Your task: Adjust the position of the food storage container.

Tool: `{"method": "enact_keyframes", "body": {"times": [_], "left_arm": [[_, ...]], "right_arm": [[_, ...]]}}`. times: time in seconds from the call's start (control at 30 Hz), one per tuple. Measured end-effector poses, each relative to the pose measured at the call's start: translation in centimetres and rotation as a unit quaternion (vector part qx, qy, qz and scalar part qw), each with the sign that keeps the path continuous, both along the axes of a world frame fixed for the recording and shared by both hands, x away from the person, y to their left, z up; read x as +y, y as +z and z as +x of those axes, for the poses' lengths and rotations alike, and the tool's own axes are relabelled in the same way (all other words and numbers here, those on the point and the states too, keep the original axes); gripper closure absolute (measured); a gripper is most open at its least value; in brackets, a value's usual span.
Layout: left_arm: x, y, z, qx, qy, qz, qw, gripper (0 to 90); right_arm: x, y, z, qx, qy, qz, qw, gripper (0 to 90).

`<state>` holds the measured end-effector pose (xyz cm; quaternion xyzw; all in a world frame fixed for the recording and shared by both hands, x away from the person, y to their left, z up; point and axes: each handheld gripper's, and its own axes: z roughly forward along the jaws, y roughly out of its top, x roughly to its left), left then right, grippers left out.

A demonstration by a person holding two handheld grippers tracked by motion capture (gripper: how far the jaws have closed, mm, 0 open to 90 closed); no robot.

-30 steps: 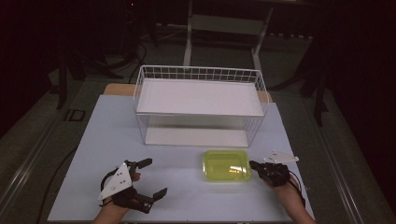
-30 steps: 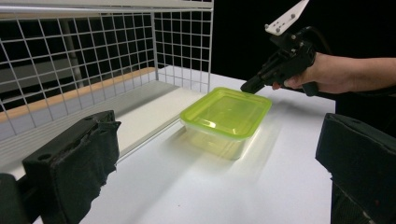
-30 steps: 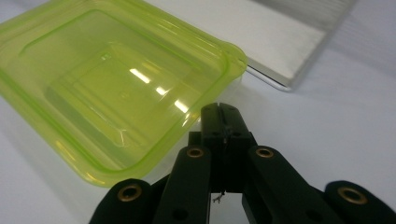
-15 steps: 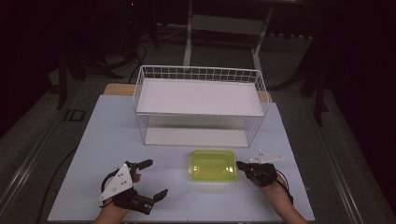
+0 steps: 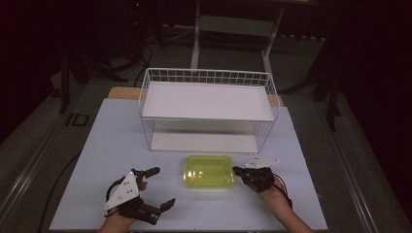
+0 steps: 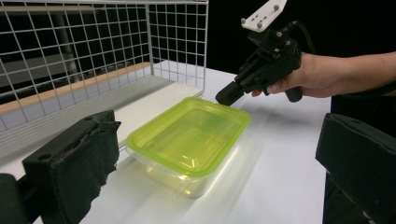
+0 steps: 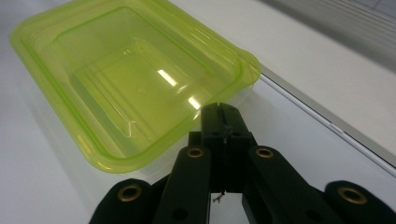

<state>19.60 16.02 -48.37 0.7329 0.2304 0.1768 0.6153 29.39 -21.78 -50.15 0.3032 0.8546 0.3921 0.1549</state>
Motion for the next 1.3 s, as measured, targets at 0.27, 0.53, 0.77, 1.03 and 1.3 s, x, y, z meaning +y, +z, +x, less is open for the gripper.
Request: {"method": "enact_keyframes", "body": {"times": [0.27, 0.53, 0.77, 1.03, 1.3], "left_arm": [[0.0, 0.0, -0.1, 0.002, 0.002, -0.001, 1.0, 0.0], [0.0, -0.1, -0.1, 0.006, 0.0, -0.001, 1.0, 0.0], [0.5, -0.3, 0.5, 0.034, 0.019, 0.001, 0.9992, 0.0], [0.3, -0.5, 0.5, 0.056, 0.053, 0.036, 0.9963, 0.0], [0.6, 0.2, 1.1, 0.08, 0.059, 0.018, 0.9949, 0.0]], "right_arm": [[1.2, -0.2, 0.7, 0.0, 0.009, -0.003, 1.0, 90.0], [1.8, -0.3, 1.2, 0.001, 0.007, -0.001, 1.0, 90.0], [1.4, 1.6, -0.7, -0.025, -0.008, 0.032, 0.9991, 46.2], [1.7, 2.9, -2.1, -0.024, -0.007, 0.074, 0.9969, 10.9], [1.7, 4.1, -2.8, -0.07, -0.008, 0.069, 0.9951, 17.1]]}}
